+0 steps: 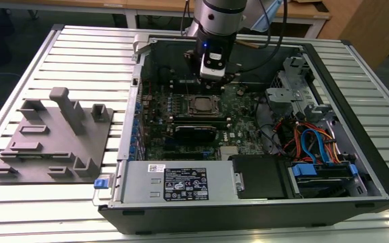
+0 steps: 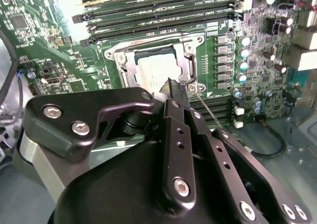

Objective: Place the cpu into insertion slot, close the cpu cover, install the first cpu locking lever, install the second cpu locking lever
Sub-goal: 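Install the first cpu locking lever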

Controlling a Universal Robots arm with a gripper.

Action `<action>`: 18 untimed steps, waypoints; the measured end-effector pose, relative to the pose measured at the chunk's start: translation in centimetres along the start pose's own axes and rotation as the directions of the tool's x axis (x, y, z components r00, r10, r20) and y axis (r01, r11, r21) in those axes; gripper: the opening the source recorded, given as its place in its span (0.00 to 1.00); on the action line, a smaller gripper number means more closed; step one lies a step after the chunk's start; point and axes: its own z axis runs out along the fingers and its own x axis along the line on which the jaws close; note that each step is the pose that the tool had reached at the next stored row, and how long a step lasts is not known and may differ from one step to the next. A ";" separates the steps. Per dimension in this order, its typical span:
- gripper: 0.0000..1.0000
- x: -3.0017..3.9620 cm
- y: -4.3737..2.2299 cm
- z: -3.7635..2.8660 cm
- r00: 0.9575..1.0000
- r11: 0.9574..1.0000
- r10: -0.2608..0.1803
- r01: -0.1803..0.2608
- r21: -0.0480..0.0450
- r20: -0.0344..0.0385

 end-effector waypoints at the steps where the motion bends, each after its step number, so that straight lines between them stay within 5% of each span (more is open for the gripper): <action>1: 0.10 0.00 0.00 0.00 1.000 1.000 -0.016 0.016 0.001 0.000; 5: 0.10 0.00 0.00 0.00 0.997 0.997 -0.082 0.082 0.004 0.001; 14: 0.10 0.04 -0.03 0.00 0.982 0.982 -0.188 0.188 0.009 0.003; 18: 0.10 0.15 -0.13 0.01 0.981 0.981 -0.192 0.192 -0.009 0.024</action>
